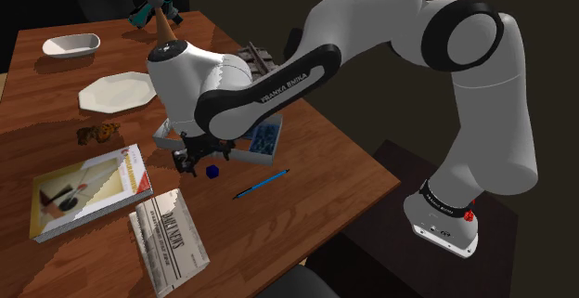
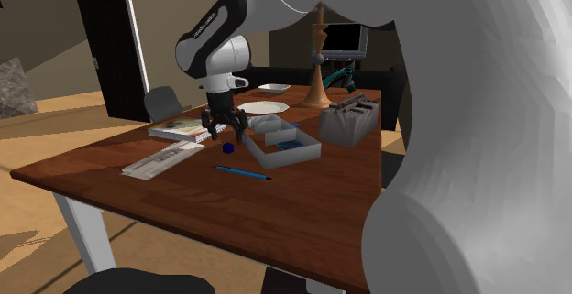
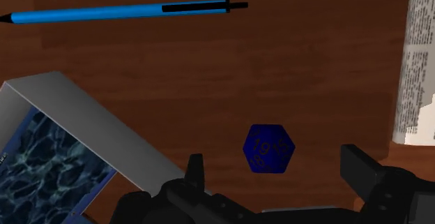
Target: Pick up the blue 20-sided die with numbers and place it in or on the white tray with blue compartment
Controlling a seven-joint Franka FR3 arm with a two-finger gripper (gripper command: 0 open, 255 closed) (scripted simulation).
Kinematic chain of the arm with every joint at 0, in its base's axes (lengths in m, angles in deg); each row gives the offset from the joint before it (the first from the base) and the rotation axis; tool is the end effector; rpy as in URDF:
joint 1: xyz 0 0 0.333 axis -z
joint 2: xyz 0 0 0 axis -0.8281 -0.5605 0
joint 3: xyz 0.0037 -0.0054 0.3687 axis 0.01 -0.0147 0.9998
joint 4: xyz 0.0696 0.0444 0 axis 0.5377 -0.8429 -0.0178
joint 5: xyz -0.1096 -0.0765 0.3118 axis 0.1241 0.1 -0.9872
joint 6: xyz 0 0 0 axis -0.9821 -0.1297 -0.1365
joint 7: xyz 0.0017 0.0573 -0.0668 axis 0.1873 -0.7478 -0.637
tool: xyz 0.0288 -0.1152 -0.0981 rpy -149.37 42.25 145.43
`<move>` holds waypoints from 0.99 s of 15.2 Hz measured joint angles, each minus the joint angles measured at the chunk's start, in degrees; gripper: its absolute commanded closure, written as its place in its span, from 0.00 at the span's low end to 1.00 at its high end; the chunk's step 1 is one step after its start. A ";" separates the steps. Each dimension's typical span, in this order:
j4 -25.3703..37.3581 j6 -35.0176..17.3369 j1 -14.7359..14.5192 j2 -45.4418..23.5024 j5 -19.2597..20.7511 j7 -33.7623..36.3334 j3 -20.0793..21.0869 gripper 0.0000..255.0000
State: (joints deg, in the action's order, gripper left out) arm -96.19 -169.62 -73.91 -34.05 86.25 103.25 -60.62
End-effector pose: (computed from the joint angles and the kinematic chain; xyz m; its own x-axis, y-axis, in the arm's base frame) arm 0.5335 0.4125 0.3513 0.9760 -0.2167 0.0224 -0.2177 -0.9737 0.0671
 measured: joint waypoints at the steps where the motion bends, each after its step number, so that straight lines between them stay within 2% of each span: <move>1: -0.22 -0.55 -0.05 -0.35 0.19 0.14 -0.13 0.00; 10: -0.88 -2.47 -0.20 -1.69 0.88 0.53 -0.61 0.00; 11: -0.88 -2.47 -0.20 -1.69 0.88 0.53 -0.61 1.00; 15: -0.88 -2.47 -0.20 -1.69 0.88 0.53 -0.61 1.00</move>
State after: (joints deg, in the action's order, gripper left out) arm -97.07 -172.09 -74.11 -35.74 87.13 103.79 -61.23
